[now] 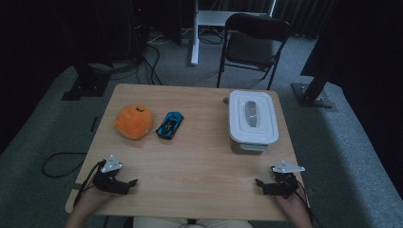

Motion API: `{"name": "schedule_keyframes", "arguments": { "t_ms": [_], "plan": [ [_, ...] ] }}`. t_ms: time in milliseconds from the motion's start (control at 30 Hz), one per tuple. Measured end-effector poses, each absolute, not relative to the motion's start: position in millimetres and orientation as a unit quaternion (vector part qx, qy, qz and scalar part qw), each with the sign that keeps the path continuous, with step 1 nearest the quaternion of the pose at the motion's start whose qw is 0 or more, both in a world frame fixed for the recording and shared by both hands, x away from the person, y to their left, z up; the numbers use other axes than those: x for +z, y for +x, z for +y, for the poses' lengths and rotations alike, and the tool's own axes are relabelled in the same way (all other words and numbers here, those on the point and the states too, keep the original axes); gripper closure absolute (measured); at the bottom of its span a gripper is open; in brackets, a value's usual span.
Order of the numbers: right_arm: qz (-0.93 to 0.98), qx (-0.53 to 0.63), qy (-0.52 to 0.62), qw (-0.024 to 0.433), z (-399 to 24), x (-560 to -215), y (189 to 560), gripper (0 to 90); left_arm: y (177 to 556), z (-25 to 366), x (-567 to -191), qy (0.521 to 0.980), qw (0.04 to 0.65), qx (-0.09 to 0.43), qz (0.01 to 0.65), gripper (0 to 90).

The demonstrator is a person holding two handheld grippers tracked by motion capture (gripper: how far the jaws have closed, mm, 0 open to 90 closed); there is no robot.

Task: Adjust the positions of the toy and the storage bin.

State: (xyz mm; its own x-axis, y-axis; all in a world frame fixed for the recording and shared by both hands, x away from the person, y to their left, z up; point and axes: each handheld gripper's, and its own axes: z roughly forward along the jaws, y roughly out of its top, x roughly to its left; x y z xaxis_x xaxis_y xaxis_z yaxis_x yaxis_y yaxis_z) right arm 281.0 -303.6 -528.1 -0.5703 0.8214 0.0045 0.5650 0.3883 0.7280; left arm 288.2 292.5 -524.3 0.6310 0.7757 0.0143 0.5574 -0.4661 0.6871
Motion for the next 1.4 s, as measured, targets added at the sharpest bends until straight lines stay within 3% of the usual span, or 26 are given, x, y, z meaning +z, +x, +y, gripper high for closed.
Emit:
{"name": "schedule_keyframes", "arguments": {
  "t_ms": [700, 1400],
  "plan": [
    [0.812, 0.351, 0.429, 0.182, -304, -528, 281, 12.5, 295, 270, -519, 0.844, 0.311, 0.162, 0.406, 2.0],
    [0.812, 0.351, 0.430, 0.183, -304, -528, 281, 12.5, 340, 221, -487, 0.849, 0.324, 0.154, 0.389, 2.1]
  ]
}}
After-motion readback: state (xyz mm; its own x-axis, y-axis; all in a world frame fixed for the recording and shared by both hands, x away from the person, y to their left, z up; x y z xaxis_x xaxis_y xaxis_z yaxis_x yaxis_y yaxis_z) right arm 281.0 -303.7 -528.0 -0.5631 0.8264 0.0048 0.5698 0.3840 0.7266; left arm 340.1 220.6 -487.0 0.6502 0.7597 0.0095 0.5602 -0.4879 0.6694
